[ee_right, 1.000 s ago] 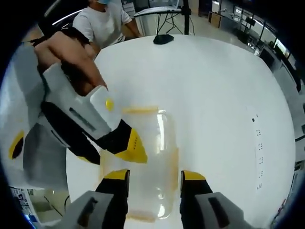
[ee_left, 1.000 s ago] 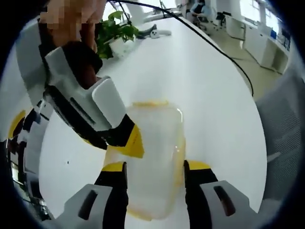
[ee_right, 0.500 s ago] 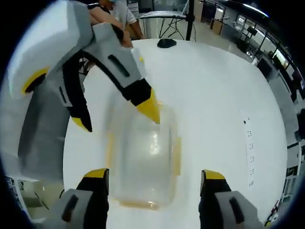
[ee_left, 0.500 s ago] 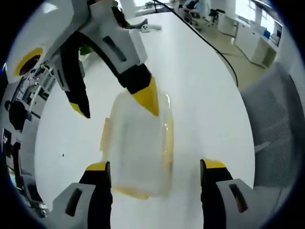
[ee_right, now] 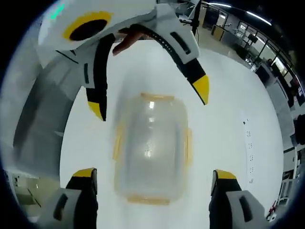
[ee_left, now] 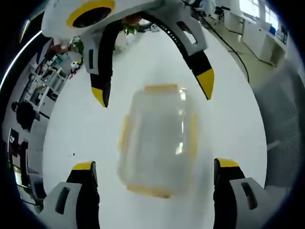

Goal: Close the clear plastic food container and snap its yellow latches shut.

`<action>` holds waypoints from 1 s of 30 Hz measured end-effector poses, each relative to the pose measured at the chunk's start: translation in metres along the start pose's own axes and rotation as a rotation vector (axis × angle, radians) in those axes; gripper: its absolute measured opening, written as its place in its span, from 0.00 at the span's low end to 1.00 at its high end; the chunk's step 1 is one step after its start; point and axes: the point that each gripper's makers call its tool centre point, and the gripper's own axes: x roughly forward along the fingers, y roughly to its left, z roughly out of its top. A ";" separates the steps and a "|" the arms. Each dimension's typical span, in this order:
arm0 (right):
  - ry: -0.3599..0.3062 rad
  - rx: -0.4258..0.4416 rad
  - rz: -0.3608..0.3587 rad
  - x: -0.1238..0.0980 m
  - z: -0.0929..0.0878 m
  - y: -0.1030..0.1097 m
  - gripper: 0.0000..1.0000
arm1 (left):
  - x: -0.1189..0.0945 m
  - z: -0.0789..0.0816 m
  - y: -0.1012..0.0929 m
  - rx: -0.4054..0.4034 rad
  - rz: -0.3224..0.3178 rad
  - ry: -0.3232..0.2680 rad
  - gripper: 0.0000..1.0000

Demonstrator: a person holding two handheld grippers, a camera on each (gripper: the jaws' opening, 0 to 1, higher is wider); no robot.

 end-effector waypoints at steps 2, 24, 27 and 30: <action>0.000 0.006 -0.002 0.000 -0.002 0.001 0.99 | 0.002 -0.005 0.001 0.013 0.000 0.015 0.99; -0.013 0.034 -0.026 0.013 -0.011 0.002 0.99 | 0.024 -0.023 0.004 0.026 -0.051 0.083 0.99; 0.000 0.031 -0.020 0.016 -0.015 0.004 0.99 | 0.026 -0.026 0.002 0.038 -0.066 0.092 0.99; 0.001 0.031 -0.022 0.017 -0.015 0.003 0.99 | 0.028 -0.028 0.001 0.033 -0.076 0.099 0.99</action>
